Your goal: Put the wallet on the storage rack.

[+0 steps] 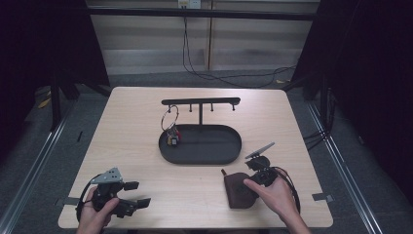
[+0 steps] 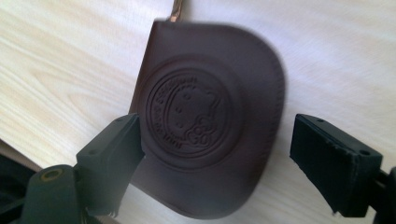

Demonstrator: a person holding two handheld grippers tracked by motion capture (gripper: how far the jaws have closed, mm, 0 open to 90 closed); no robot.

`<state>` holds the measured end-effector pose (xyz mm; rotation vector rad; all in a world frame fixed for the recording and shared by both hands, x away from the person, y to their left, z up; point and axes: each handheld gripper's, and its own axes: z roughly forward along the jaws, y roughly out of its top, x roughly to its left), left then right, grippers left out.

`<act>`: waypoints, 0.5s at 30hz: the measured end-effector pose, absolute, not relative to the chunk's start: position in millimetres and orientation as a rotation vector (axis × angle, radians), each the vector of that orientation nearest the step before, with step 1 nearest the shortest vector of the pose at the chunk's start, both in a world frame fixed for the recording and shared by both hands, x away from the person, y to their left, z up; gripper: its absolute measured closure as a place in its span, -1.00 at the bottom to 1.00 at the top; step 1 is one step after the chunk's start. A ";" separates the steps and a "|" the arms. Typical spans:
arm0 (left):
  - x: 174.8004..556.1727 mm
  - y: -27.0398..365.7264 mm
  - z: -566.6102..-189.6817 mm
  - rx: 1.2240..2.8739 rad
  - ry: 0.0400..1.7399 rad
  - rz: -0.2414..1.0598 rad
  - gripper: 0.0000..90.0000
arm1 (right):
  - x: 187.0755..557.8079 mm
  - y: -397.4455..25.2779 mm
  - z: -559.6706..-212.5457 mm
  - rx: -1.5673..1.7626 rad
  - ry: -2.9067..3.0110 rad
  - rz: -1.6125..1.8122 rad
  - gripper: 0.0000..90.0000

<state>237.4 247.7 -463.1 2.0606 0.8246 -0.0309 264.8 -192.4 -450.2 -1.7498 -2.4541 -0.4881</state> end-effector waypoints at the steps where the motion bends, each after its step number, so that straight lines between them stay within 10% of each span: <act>1: 237.2 247.7 -463.2 2.067 0.814 -0.041 -0.63 | 265.4 -190.7 -452.7 -1.742 -2.447 -0.474 -0.63; 15: 238.3 247.0 -465.7 2.079 0.827 -0.049 -0.63 | 272.9 -188.2 -470.7 -1.768 -2.360 -0.438 -0.79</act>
